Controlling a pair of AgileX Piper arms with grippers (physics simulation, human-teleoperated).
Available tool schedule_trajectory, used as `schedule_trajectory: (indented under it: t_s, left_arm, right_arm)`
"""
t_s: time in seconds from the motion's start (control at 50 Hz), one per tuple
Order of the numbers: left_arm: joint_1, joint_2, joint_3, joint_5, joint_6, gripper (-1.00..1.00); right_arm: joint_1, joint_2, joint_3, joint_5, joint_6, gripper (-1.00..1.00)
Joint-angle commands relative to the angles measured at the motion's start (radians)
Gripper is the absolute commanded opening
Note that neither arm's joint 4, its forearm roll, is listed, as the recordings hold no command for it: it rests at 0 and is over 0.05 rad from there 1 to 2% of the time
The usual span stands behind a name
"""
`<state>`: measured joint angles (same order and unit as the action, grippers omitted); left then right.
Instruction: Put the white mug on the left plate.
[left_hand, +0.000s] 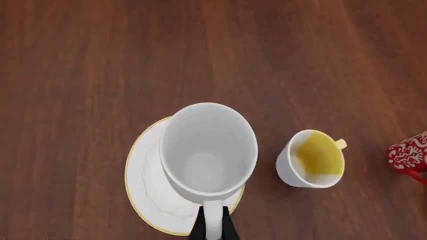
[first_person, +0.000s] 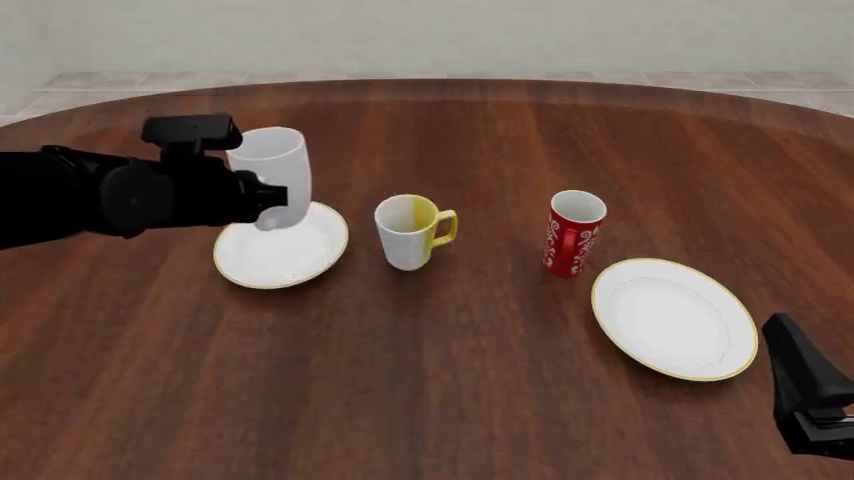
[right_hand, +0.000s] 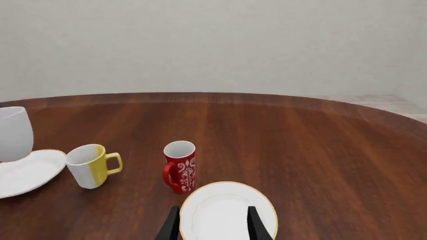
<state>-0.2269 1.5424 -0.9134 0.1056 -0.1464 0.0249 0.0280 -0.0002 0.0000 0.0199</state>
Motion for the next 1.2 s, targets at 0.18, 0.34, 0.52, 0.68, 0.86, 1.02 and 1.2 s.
schedule_trajectory:
  t_s: [0.18, 0.34, 0.52, 0.68, 0.86, 1.02, 1.2]
  left_arm:
    - [0.005, 0.019, 0.011, -0.021, -0.006, -1.00]
    - [0.013, 0.029, 0.006, -0.025, 0.000, -1.00]
    - [0.023, 0.044, 0.001, -0.030, 0.004, -1.00]
    - [0.025, 0.058, 0.001, -0.036, 0.004, -1.00]
    - [0.027, 0.073, 0.006, -0.049, 0.003, -1.00]
    - [0.035, 0.080, 0.007, -0.054, 0.008, -1.00]
    - [0.039, 0.082, 0.008, -0.056, 0.012, -1.00]
  right_arm:
    - [0.000, 0.005, 0.000, -0.004, -0.003, 1.00]
    - [0.001, 0.008, 0.000, -0.006, -0.002, 1.00]
    - [0.000, 0.011, 0.000, -0.010, -0.003, 1.00]
    - [-0.001, 0.010, 0.000, -0.009, -0.003, 1.00]
    - [-0.002, 0.011, 0.000, -0.010, -0.004, 1.00]
    - [-0.002, 0.004, 0.000, -0.004, -0.004, 1.00]
    - [-0.003, 0.001, 0.000, -0.001, -0.004, 1.00]
